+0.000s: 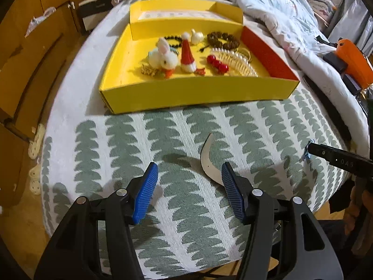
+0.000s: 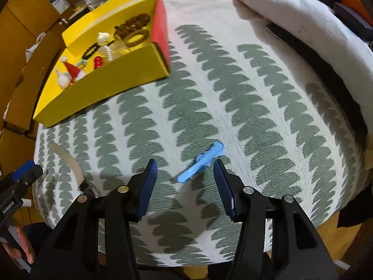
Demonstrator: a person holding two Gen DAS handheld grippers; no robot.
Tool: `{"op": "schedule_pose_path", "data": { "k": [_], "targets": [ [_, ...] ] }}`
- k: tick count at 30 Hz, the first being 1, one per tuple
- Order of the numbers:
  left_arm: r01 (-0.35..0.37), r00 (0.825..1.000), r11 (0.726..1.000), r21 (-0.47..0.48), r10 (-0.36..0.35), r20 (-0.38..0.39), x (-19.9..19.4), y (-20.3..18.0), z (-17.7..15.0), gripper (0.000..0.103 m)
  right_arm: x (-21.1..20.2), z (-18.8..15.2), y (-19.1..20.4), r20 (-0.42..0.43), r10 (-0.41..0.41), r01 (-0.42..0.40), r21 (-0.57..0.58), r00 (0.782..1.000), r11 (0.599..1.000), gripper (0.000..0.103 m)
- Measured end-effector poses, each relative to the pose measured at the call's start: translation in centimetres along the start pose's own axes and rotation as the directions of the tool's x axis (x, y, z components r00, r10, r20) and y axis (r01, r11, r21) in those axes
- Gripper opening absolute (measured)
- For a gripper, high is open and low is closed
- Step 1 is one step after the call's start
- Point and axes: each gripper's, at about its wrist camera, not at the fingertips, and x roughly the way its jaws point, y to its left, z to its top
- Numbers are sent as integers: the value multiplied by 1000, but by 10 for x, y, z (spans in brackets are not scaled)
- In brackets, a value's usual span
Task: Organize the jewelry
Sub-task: 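Move the left tool to the wristwatch while the right tool approaches the blue hair clip, then close the left tool on the watch face while the right tool grasps the blue clip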
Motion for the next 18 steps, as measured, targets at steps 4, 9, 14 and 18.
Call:
{"op": "schedule_pose_path", "data": {
  "k": [4, 9, 14, 18],
  "targets": [
    [22, 999, 1000, -1, -22, -39, 13, -3, -3, 57, 8, 3, -3, -22, -11, 11, 4, 1000, 1000, 54],
    [44, 998, 999, 19, -43, -50, 21, -12, -5, 57, 17, 2, -1, -45, -21, 21, -1, 999, 1000, 54],
    [58, 994, 998, 6, -57, -98, 33, -12, -9, 57, 19, 1, 1, -51, -35, 35, -11, 998, 999, 54],
    [123, 985, 992, 5, -122, -123, 31, -20, -14, 57, 19, 1, 1, -54, -33, 33, -13, 998, 999, 54]
  ]
}}
